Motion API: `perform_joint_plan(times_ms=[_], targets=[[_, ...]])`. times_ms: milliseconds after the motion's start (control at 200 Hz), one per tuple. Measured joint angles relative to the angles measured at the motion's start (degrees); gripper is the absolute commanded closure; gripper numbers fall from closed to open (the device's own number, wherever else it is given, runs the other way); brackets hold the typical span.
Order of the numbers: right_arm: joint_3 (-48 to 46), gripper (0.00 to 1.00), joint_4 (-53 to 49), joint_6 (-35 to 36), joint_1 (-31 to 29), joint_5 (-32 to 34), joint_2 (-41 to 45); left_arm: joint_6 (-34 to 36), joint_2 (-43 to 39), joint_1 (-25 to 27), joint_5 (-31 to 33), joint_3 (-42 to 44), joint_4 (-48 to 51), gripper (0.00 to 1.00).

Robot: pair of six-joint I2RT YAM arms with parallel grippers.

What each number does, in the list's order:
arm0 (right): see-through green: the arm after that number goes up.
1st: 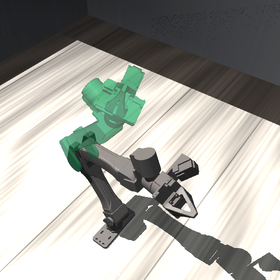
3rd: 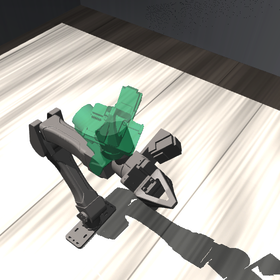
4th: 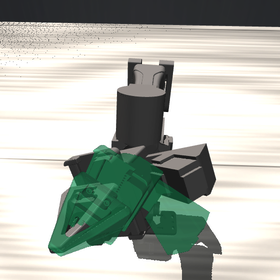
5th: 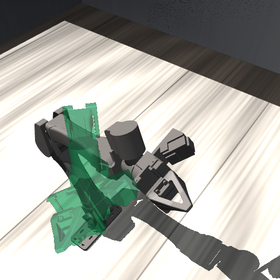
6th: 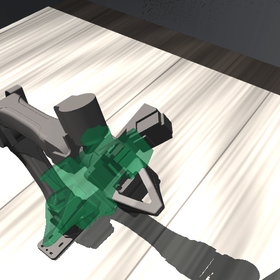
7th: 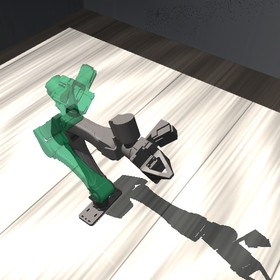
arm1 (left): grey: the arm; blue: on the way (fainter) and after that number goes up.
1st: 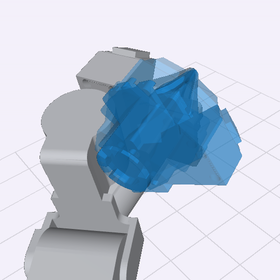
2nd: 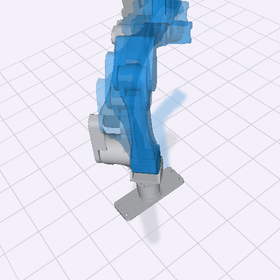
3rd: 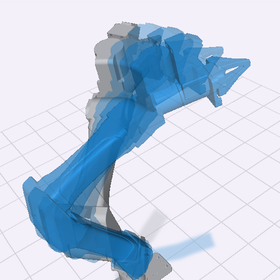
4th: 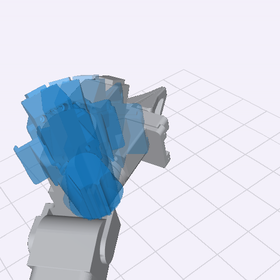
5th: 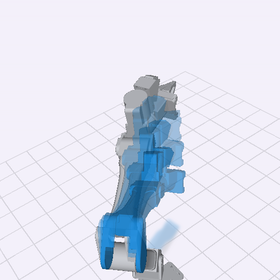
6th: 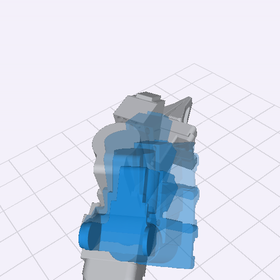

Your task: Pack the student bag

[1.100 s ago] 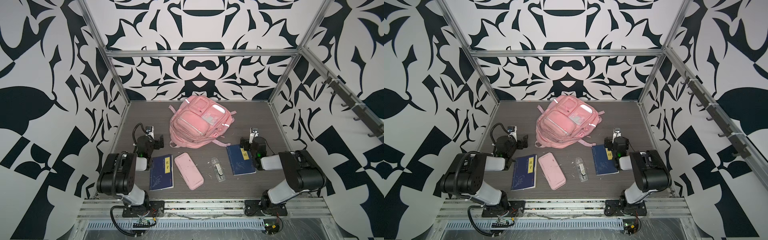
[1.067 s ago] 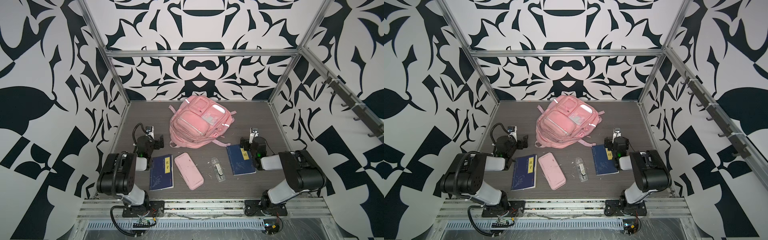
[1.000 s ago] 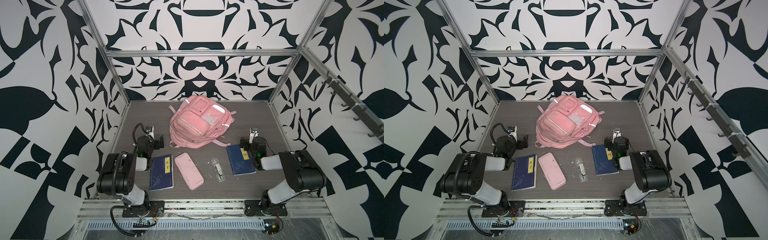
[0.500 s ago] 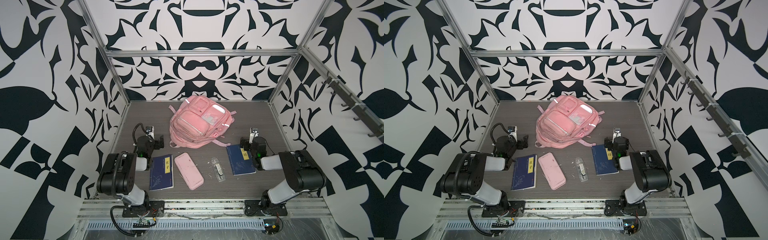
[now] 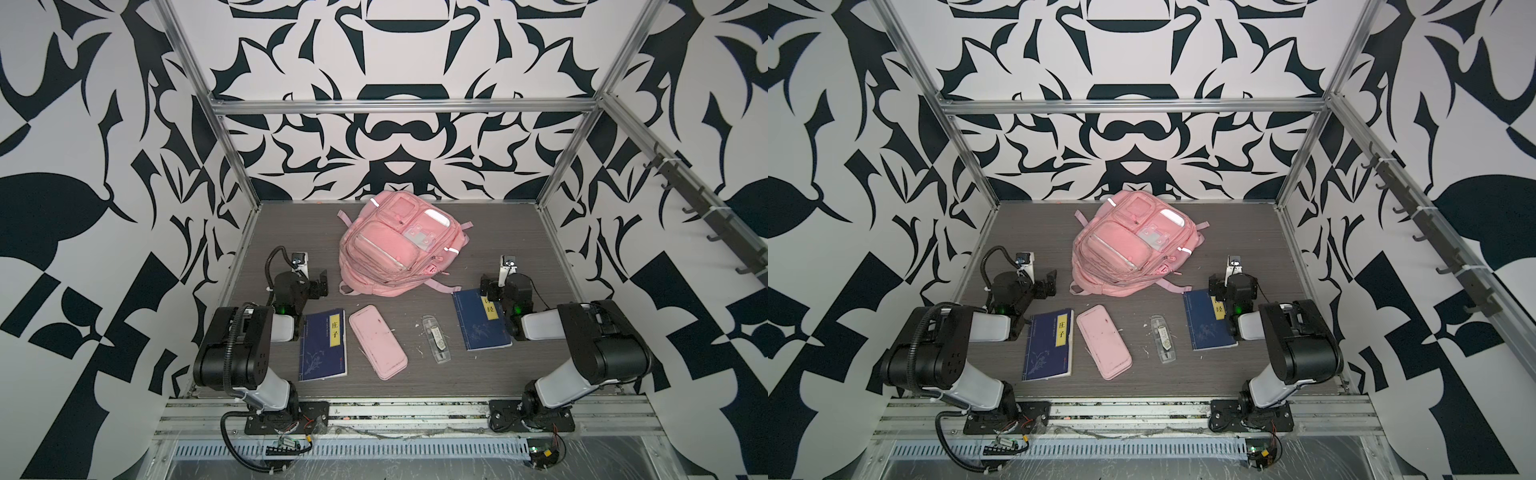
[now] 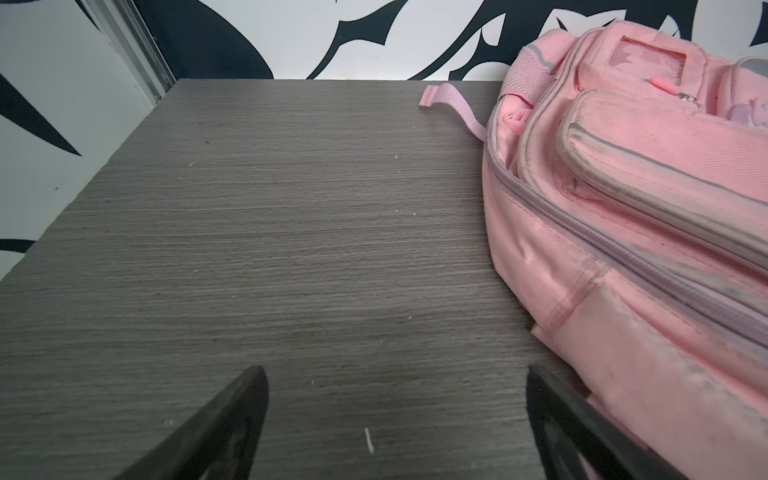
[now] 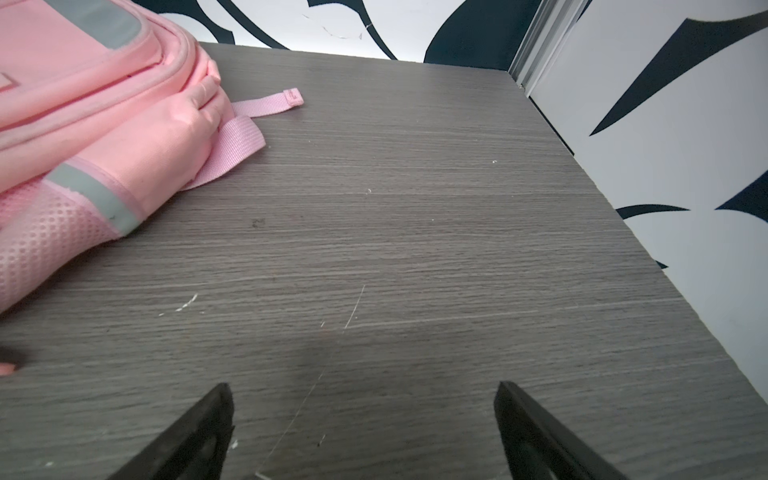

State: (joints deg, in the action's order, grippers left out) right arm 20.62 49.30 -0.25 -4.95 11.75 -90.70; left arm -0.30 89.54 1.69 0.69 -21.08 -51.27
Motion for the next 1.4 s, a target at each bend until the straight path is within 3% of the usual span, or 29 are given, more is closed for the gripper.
perform_joint_plan(times_ms=[125, 260, 460, 605, 725, 825, 970, 1070, 1400], targets=[[0.04, 0.04, -0.87, -0.50, -0.48, 1.77, 0.87, -1.53, -1.03, 0.33, 4.90, 1.38, -1.46, 0.01], [4.11, 0.00, -11.04, -0.85, -3.13, 8.66, 6.54, -2.25, -5.53, 1.25, 9.97, 3.63, -1.51, 0.01], [15.17, 0.00, -25.07, -4.66, -6.10, 18.10, 12.52, -5.84, -21.90, 4.74, 17.38, 2.05, 8.46, 0.01], [25.75, 0.00, -42.32, -15.65, -6.84, 23.34, 13.62, -14.60, -28.46, 4.92, 15.74, -6.47, 21.68, 0.01], [35.78, 0.00, -57.64, -25.64, -7.54, 25.03, 12.41, -20.87, -28.96, 5.20, 10.80, -13.11, 29.70, 0.01], [39.54, 0.01, -63.84, -28.74, -9.53, 25.62, 11.54, -26.05, -27.52, 5.99, 5.77, -17.25, 35.93, 0.01], [40.30, 0.00, -68.00, -26.53, -15.56, 24.33, 9.31, -33.11, -21.62, 7.45, -1.01, -25.79, 45.94, 0.01], [40.30, 0.01, -68.63, -23.15, -18.58, 18.71, 7.26, -38.21, -19.47, 8.92, -5.20, -28.04, 48.92, 0.01], [34.18, 0.00, -58.84, -18.73, -19.02, -0.15, 6.32, -48.65, -8.39, 17.59, -10.45, -32.02, 51.82, 0.01]])
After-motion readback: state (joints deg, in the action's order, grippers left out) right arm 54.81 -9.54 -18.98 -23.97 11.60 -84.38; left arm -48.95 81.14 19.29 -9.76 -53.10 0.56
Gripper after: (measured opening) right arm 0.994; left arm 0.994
